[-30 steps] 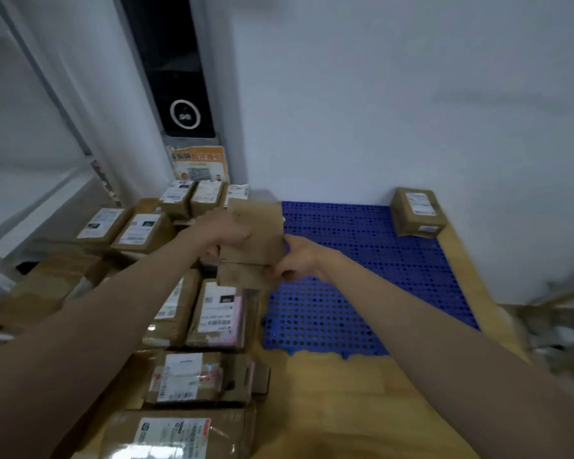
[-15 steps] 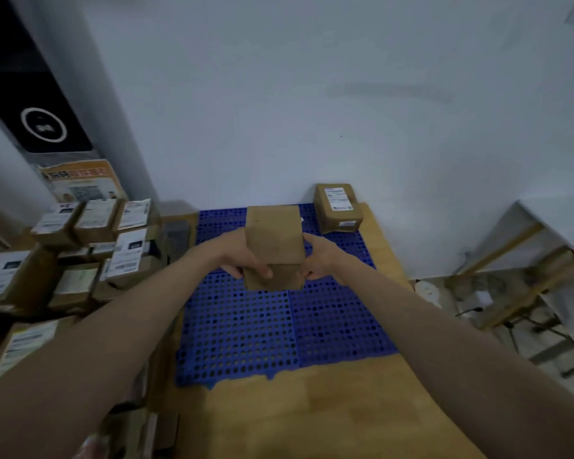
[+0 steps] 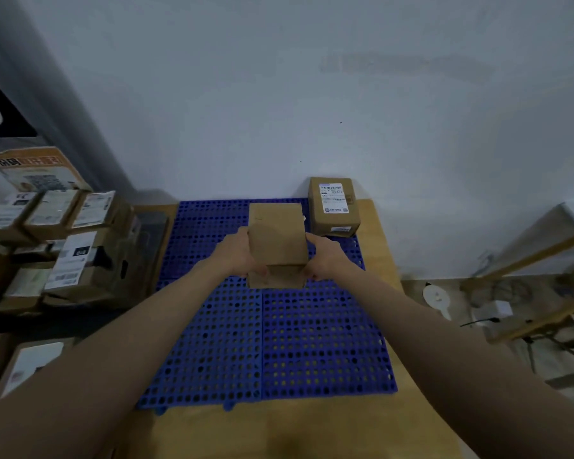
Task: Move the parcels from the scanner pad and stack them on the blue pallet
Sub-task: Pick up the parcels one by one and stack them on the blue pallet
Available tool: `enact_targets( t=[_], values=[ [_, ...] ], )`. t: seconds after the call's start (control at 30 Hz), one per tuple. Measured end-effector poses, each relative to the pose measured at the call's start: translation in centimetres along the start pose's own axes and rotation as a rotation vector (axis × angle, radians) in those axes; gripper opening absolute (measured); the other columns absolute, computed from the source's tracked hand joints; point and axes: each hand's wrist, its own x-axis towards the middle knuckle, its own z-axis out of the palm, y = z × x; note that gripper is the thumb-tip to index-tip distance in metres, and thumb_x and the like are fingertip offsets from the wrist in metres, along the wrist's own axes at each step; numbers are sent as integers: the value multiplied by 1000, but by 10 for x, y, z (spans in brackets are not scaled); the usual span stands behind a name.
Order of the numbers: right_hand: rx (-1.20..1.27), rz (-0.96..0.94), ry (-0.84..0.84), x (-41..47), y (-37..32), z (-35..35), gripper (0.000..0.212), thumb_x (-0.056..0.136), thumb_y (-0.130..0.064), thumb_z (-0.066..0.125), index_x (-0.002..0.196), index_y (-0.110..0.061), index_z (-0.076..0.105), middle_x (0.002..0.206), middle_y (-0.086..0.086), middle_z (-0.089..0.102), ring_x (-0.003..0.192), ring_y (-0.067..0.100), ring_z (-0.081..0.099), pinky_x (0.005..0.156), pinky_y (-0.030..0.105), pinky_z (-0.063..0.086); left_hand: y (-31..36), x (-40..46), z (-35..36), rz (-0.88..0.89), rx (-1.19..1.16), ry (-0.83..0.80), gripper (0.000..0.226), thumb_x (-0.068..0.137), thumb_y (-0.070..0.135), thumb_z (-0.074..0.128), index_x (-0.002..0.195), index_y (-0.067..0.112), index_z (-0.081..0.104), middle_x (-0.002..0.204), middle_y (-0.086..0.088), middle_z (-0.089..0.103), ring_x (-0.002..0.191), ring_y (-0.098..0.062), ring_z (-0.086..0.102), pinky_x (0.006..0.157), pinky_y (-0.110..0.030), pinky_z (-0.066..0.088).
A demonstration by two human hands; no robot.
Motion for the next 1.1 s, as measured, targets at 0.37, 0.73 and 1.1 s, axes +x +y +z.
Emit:
enact_targets(
  t=[0.37,0.73,1.1],
  values=[
    [-61,28,-7,88,19,-12,77,79,-10,70,145,-15,31,123,15,54,91,31,60,78,48,56,7,97,8,38,-72,6,105,70,33,85,151,19,19,141,-8,44,115,-31,54,91,-43,50],
    [-259,75,43,199,21,-19,43,86,-6,67,121,-3,43,114,17,57,100,33,60,72,40,49,-9,216,10,-3,-65,25,101,73,34,83,150,18,19,140,-9,45,115,-32,53,84,-42,46],
    [-375,120,101,245,30,-25,28,88,-9,63,113,-9,49,104,9,55,92,30,56,69,37,38,-8,272,16,-15,-112,-1,104,72,34,83,150,16,17,136,-11,50,115,-32,55,87,-40,49]
  ],
)
